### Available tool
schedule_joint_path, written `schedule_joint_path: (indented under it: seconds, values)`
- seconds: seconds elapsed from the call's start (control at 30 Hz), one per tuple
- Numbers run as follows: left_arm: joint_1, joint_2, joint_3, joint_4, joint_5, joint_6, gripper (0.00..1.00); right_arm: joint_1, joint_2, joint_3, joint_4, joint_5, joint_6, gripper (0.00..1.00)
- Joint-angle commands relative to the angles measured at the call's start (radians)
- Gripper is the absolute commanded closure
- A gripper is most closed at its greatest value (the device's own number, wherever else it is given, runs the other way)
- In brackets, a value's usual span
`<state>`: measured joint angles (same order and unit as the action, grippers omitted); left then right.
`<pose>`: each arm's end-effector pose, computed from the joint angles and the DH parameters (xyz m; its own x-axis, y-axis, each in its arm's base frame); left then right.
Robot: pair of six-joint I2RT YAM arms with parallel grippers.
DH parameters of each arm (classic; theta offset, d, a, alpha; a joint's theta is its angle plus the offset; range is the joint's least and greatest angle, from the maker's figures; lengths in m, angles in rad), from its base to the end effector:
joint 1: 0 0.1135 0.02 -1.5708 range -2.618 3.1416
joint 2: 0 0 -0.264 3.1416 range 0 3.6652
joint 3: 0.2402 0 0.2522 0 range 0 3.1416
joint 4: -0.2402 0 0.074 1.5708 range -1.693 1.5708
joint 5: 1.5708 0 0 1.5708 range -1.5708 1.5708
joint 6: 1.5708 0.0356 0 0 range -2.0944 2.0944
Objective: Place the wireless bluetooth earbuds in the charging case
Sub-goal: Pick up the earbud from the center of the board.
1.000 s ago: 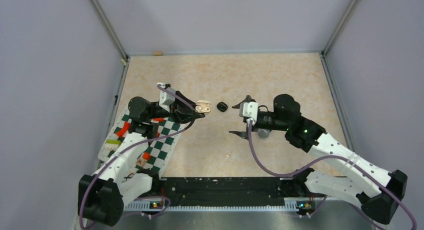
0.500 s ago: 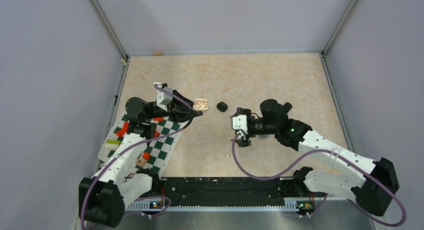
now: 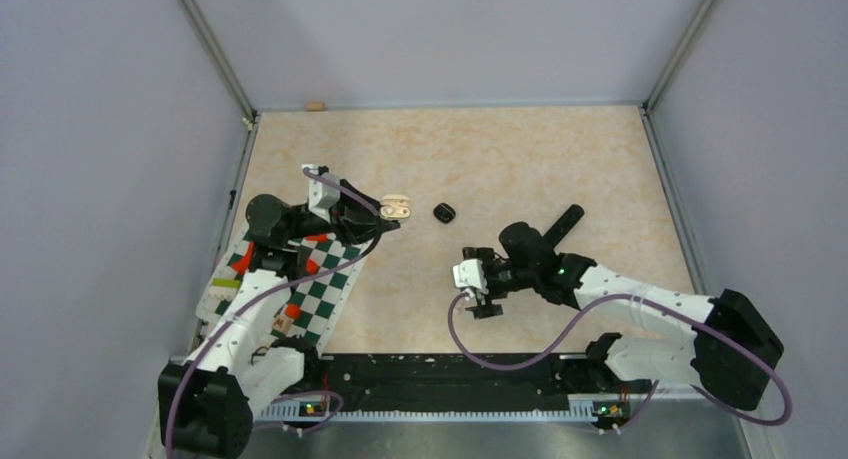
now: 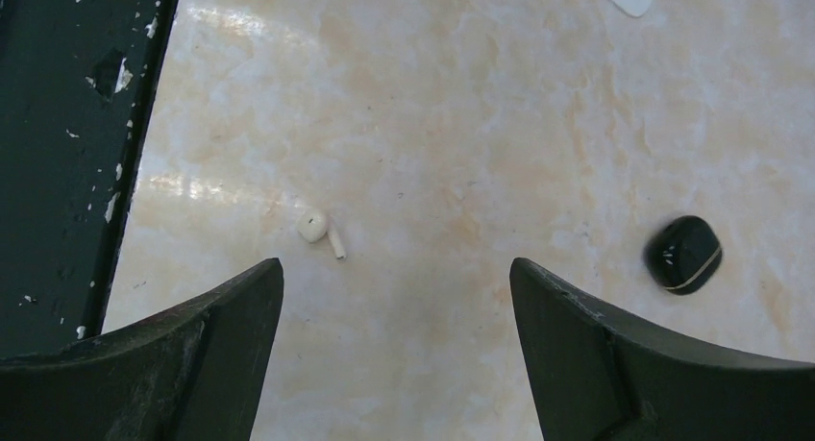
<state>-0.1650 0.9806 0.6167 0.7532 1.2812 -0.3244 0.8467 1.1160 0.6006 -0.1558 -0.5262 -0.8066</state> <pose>0.1929 -0.0667 0.3337 0.0611 -0.1025 -0.9929 0.9928 0.1091 0.0499 0.1382 0.1832 0.2170 0.3706 -0.5232 -0.7674 -0.9260 -0.1438 -0.3492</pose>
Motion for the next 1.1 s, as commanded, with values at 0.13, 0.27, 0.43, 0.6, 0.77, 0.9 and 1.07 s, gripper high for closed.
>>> schedule_joint_path:
  seconds: [0.13, 0.27, 0.43, 0.6, 0.77, 0.9, 1.07]
  values:
    - [0.02, -0.035, -0.003, -0.048, -0.015, 0.06, 0.9, 0.103, 0.154, -0.001, 0.104, 0.057, -0.033, 0.15]
    - [0.021, -0.025, 0.006, -0.062, -0.009, 0.062, 0.9, 0.142, 0.213, 0.002, 0.142, 0.102, -0.035, 0.26]
    - [0.027, -0.029, 0.013, -0.089, -0.006, 0.074, 0.9, 0.185, 0.243, -0.004, 0.16, 0.168, -0.072, 0.48]
    - [0.03, -0.029, 0.011, -0.083, -0.017, 0.074, 0.89, 0.214, 0.257, -0.012, 0.186, 0.204, -0.101, 0.53]
    - [0.032, -0.022, 0.006, -0.073, -0.029, 0.069, 0.89, 0.226, 0.267, -0.013, 0.157, 0.22, -0.145, 0.52]
    - [0.036, -0.036, 0.011, -0.09, -0.017, 0.061, 0.89, 0.226, 0.255, -0.001, 0.08, 0.189, -0.152, 0.52]
    - [0.039, -0.037, 0.008, -0.086, -0.029, 0.059, 0.89, 0.226, 0.267, 0.0, 0.077, 0.194, -0.16, 0.52]
